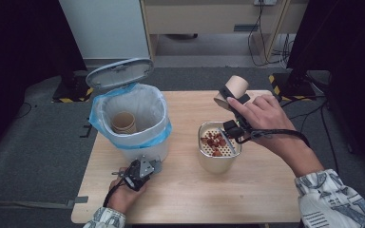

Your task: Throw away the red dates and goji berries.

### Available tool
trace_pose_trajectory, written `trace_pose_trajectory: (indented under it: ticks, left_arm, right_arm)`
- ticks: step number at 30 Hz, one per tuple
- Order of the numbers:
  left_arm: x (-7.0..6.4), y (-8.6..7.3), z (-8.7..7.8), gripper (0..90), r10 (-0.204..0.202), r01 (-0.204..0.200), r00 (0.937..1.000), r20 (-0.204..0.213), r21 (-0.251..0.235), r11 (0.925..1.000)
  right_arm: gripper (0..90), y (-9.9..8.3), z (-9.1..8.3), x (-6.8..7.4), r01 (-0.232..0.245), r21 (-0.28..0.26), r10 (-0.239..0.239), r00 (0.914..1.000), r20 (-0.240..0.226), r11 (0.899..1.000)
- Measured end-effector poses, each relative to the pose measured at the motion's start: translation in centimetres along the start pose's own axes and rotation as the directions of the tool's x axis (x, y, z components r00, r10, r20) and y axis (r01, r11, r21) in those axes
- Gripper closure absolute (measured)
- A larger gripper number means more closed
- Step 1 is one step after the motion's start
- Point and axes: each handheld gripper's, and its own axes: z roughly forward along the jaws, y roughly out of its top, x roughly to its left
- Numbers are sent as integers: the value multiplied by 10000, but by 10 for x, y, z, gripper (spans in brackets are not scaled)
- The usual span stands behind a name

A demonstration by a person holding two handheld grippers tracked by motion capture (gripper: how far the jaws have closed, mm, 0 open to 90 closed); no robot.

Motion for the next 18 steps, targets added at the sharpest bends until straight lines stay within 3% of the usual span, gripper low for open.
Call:
trace_pose_trajectory:
  ticks: [3, 5, 8, 12, 14, 18]
  left_arm:
    - [0, 0, 0, 899, -1, 1, 10000, -2, 4, 10000]
    - [0, 0, 0, 899, 0, 0, 10000, -10, 13, 10000]
    - [0, 0, 0, 899, 0, 0, 10000, -19, 5, 10000]
    - [0, 0, 0, 899, -26, 26, 10000, -3, -4, 10000]
    - [0, 0, 0, 899, -18, 18, 10000, -7, 0, 10000]
    - [0, 0, 0, 899, -17, 17, 10000, -3, 0, 10000]
  right_arm:
    - [302, -1, -4, -5, 86, 200, -92, 9994, 338, 9998]
    - [303, 3, -5, -2, 582, 270, -594, 9971, 484, 9979]
    - [304, 14, -2, 14, 1566, -11, -1566, 9876, 64, 9877]
    - [306, 10, -2, 11, 858, 211, -864, 9959, 282, 9961]
    - [306, 15, -1, 19, 1482, -14, -1482, 9890, -23, 9890]
    - [307, 13, 0, 23, 1329, 103, -1328, 9911, -71, 9911]
